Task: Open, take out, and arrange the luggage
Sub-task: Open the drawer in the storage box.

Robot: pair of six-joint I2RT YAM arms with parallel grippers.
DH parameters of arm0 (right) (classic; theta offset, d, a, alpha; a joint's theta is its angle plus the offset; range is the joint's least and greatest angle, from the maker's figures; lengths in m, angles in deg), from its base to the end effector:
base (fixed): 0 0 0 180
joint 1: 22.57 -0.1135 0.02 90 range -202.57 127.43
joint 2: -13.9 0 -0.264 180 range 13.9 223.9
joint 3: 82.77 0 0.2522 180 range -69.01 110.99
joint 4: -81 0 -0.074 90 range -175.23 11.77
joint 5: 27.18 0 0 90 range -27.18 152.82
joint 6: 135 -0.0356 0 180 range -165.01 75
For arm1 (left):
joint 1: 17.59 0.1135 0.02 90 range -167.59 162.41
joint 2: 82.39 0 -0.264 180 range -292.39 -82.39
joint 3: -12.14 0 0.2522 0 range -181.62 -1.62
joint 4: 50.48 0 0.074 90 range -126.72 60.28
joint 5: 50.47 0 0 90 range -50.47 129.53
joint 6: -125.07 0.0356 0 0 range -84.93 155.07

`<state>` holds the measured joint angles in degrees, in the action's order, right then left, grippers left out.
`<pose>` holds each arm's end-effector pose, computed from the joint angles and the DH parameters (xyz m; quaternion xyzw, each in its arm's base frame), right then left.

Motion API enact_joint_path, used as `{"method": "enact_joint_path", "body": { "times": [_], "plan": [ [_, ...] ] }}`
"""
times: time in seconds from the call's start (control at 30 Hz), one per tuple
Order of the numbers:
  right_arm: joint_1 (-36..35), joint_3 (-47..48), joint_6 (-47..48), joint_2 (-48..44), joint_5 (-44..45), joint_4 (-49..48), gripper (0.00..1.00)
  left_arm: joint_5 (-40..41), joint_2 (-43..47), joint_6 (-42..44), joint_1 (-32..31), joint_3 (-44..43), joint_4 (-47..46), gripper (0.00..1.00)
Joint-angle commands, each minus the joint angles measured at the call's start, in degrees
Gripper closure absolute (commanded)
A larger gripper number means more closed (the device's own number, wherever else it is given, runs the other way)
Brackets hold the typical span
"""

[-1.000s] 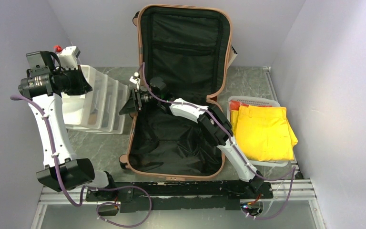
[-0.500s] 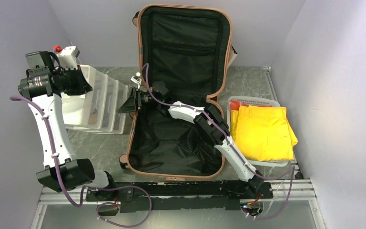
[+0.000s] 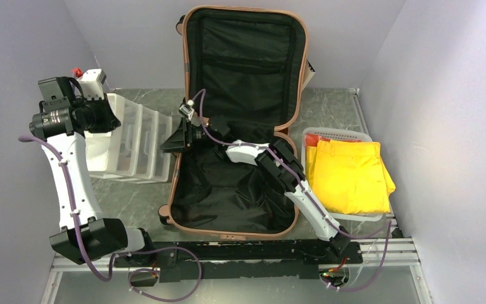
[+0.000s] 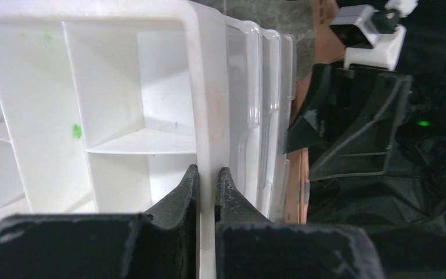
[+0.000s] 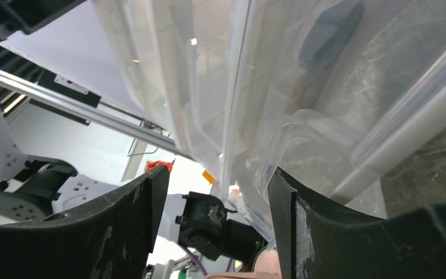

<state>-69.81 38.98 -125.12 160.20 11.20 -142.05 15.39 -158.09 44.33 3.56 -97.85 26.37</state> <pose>0.3598 0.4302 0.1857 -0.1900 0.6045 0.7677 0.0959 0.2306 0.0736 0.4394 -0.0091 0.8992 -0.0816 0.4298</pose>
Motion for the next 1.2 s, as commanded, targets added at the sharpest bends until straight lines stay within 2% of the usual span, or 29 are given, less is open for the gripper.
{"method": "enact_joint_path", "body": {
  "times": [0.0,0.13,0.47,0.8,0.87,1.0,1.13,1.17],
  "plan": [
    [0.84,-2.93,-5.55,-5.96,0.12,-12.07,0.34,7.51,3.58,3.42,0.12,1.17,-12.12,0.95],
    [1.68,-5.59,-8.10,-7.64,0.55,-16.60,0.34,9.63,4.20,3.99,0.04,3.17,-13.71,0.95],
    [3.01,-10.36,-7.70,-11.26,-1.49,-17.68,0.35,11.35,5.24,5.31,0.05,7.53,-16.35,0.95],
    [3.90,-17.32,1.33,-16.33,-5.79,-10.27,0.35,7.80,6.64,5.29,0.06,8.66,-17.18,0.95],
    [4.03,-17.33,7.11,-18.04,-7.18,-2.60,0.34,6.95,7.07,5.39,0.04,8.62,-17.51,0.95],
    [4.38,-16.66,26.64,-21.20,-7.62,20.84,0.28,5.58,7.15,5.39,0.08,7.71,-17.39,0.95],
    [5.45,-14.26,42.80,-22.61,-5.07,43.01,0.17,3.92,7.36,5.25,0.04,7.69,-17.77,0.95],
    [5.73,-13.98,45.21,-22.68,-4.73,45.98,0.16,3.54,7.45,5.18,0.08,7.84,-17.96,0.95]
  ]
}}
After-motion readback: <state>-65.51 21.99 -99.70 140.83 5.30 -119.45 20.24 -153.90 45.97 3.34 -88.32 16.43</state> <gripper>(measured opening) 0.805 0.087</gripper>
